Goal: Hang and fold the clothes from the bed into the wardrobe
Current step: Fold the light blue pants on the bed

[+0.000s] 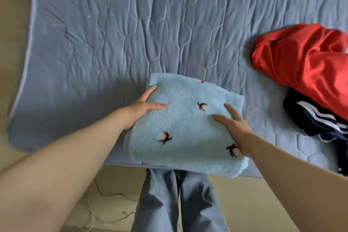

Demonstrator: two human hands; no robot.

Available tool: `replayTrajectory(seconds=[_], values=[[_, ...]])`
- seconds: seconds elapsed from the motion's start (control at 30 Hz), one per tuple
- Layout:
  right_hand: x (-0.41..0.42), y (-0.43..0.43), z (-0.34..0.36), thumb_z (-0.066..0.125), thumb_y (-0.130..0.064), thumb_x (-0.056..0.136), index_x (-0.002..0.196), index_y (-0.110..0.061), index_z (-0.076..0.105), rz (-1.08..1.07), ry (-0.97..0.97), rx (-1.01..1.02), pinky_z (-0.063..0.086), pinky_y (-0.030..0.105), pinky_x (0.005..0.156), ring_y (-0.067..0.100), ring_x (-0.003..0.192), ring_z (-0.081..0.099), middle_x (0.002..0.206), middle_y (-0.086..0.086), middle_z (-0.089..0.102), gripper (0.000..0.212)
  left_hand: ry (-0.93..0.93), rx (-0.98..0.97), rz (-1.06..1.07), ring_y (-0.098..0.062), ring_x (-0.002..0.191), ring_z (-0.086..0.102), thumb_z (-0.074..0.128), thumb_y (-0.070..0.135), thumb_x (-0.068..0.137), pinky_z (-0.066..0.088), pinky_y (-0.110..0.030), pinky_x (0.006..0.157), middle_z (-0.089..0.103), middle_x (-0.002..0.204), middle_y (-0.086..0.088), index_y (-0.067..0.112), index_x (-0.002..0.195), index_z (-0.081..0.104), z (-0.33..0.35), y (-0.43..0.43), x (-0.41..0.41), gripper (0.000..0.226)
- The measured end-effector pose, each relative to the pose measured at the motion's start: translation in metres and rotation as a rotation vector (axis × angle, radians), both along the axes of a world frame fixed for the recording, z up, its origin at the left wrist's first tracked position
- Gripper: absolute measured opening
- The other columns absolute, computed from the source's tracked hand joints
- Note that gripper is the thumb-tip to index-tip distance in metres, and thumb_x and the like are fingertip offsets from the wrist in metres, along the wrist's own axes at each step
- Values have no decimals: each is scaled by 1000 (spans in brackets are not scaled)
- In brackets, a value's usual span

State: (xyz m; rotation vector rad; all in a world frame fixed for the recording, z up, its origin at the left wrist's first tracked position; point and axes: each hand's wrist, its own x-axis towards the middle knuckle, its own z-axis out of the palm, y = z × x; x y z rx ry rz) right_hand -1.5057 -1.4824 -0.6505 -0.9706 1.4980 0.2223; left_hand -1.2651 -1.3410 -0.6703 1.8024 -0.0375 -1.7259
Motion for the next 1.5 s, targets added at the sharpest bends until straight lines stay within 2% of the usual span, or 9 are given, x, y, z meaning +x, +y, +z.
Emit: replayTrajectory(seconds=[0.1,0.2,0.5,0.63,0.77,0.87,1.0,1.3,1.5], values=[[3,16,29,71,-35,77,130,-46,43,28,-14,58,46,17,40,14,75,60,91,-16,50,61,12,22,21,-9,94,55,76,33,57,48,-26,65,44,117,9,47,138,27,31,32,-3,95],[16,30,58,69,-35,80,132,-44,42,86,-44,92,44,15,36,16,74,60,92,-11,51,59,-57,51,63,-9,93,53,74,28,70,46,-25,67,40,126,3,40,142,26,61,58,1,87],[101,35,168,67,-38,80,130,-47,42,359,-219,-54,42,13,36,9,74,56,95,-12,52,57,-223,-28,379,-9,82,65,69,24,79,49,-21,58,58,101,11,36,142,28,182,118,28,76],[166,58,233,68,-36,81,133,-43,42,493,-383,-82,43,13,35,10,73,56,89,-14,49,58,-363,-89,479,-11,89,59,67,32,79,45,-23,63,52,118,6,38,142,27,263,163,62,75],[234,98,294,66,-38,81,133,-37,42,690,-505,-94,52,26,56,20,84,63,107,1,57,57,-528,-103,591,-15,107,45,65,35,81,38,-27,79,36,140,1,38,141,31,331,225,89,69],[284,143,335,66,-37,82,131,-37,44,795,-596,-105,52,29,58,22,87,63,110,3,57,54,-597,-151,713,-11,100,50,62,33,83,38,-22,76,42,133,5,36,140,33,372,282,111,64],[357,223,376,69,-38,78,128,-40,47,938,-711,-140,54,35,72,25,93,63,111,2,59,54,-666,-226,877,-17,113,47,63,31,83,37,-31,93,35,143,1,32,143,28,411,375,141,70],[494,443,452,68,-30,81,131,-38,46,1159,-845,28,53,34,67,27,91,67,109,5,66,55,-845,-229,1157,-10,86,57,64,20,85,47,-21,61,47,120,-2,21,144,25,492,592,212,71],[569,555,505,62,-23,85,131,-32,47,1261,-976,145,52,37,74,31,97,65,112,9,67,49,-920,-192,1262,-16,89,59,65,24,84,49,-26,64,48,120,-4,22,145,26,542,702,261,73]])
